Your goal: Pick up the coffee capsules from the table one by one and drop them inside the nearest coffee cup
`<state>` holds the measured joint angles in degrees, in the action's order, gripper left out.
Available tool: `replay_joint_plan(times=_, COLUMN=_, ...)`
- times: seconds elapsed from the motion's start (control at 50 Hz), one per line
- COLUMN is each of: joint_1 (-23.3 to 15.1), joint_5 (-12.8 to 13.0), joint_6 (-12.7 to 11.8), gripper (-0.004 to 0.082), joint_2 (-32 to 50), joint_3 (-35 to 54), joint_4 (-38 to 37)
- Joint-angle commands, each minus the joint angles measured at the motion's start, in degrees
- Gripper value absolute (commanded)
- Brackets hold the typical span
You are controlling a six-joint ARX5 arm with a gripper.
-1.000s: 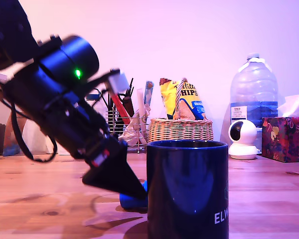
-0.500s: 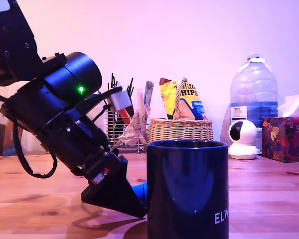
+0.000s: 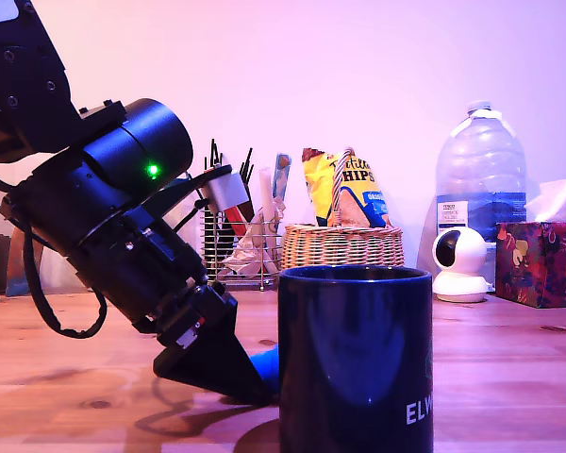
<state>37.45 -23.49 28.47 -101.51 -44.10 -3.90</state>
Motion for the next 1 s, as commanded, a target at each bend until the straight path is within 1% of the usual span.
replay_joint_plan(times=0.0, joint_1=0.1, joint_5=0.4, joint_6=-0.5, gripper=0.0209, joint_2=-1.0, joint_3=1.0, joint_4=0.9)
replay_joint_plan(times=0.24, joint_1=0.0, joint_5=1.5, joint_6=-3.1, gripper=0.0197, joint_2=-0.4, joint_3=1.0, joint_4=1.2)
replay_joint_plan(times=0.44, joint_1=0.1, joint_5=1.7, joint_6=-3.7, gripper=0.0197, joint_2=2.7, joint_3=1.0, joint_4=3.5)
replay_joint_plan(times=0.64, joint_1=0.1, joint_5=2.1, joint_6=-3.7, gripper=0.0197, joint_2=9.2, joint_3=1.0, joint_4=10.0)
replay_joint_plan(times=0.66, joint_1=0.1, joint_5=2.1, joint_6=-4.4, gripper=0.0198, joint_2=10.0, joint_3=1.0, joint_4=10.7)
replay_joint_plan(times=0.84, joint_1=0.1, joint_5=2.1, joint_6=-5.0, gripper=0.0198, joint_2=17.8, joint_3=1.0, joint_4=16.5)
replay_joint_plan(times=0.88, joint_1=0.1, joint_5=2.1, joint_6=-5.8, gripper=0.0198, joint_2=19.7, joint_3=1.0, joint_4=17.5)
replay_joint_plan(times=0.92, joint_1=0.1, joint_5=1.9, joint_6=-5.8, gripper=0.0198, joint_2=21.6, joint_3=1.0, joint_4=18.6)
replay_joint_plan(times=0.94, joint_1=0.1, joint_5=1.7, joint_6=-6.7, gripper=0.0198, joint_2=22.8, joint_3=1.0, joint_4=19.2)
replay_joint_plan(times=0.98, joint_1=0.1, joint_5=1.4, joint_6=-6.7, gripper=0.0198, joint_2=24.6, joint_3=1.0, joint_4=20.3)
